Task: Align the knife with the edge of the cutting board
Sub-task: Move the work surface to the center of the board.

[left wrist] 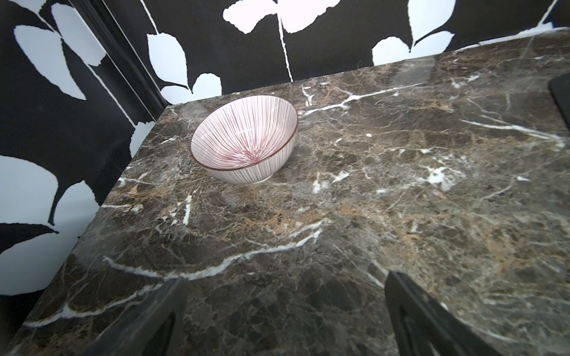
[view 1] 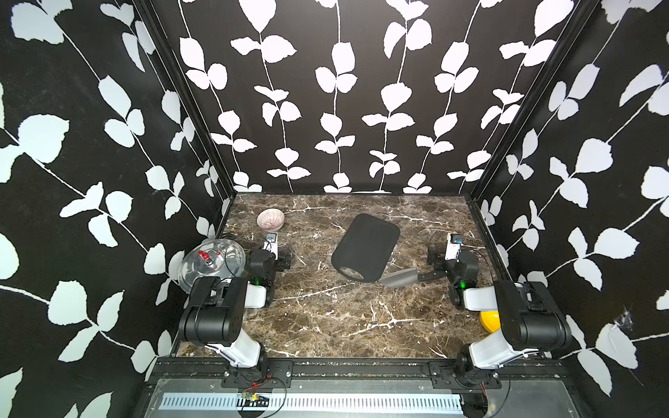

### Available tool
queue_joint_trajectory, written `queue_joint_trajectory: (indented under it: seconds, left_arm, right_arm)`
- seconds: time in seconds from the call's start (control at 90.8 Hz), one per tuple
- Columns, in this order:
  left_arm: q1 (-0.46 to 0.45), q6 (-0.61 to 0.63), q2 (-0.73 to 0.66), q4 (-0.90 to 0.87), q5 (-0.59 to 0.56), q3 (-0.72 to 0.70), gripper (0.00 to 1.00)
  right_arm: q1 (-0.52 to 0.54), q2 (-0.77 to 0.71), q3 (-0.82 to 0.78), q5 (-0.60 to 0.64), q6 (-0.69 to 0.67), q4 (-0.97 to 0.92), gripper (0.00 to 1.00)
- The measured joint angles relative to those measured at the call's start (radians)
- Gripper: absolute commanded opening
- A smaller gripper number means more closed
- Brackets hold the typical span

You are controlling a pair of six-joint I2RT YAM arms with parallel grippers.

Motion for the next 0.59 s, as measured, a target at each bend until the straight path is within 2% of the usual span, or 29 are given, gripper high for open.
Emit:
queue_joint_trajectory:
  seconds: [0.11,0.22,0.308,0.451,0.594]
  left_arm:
    - [0.001,-0.001,-0.051,-0.074,-0.003,0.008,0.98]
    - [0.001,-0.013,-0.183,-0.237,0.002,0.064,0.98]
    - [0.001,-0.063,-0.280,-0.345,0.016,0.132,0.98]
    - [0.002,-0.213,-0.386,-0.519,0.063,0.266,0.99]
    - [0.001,-0.341,-0.387,-0.637,0.099,0.369,0.98]
  right_arm:
    - [0.002,-0.121,-0.009,0.101,0.031,-0.094,0.99]
    - [0.002,-0.286,0.011,0.134,0.075,-0.194,0.99]
    - [0.002,-0.360,0.082,0.139,0.154,-0.323,1.00]
    - [-0.002,-0.366,0.252,0.140,0.347,-0.534,0.99]
    - [-0.011,-0.288,0.401,0.082,0.465,-0.678,0.99]
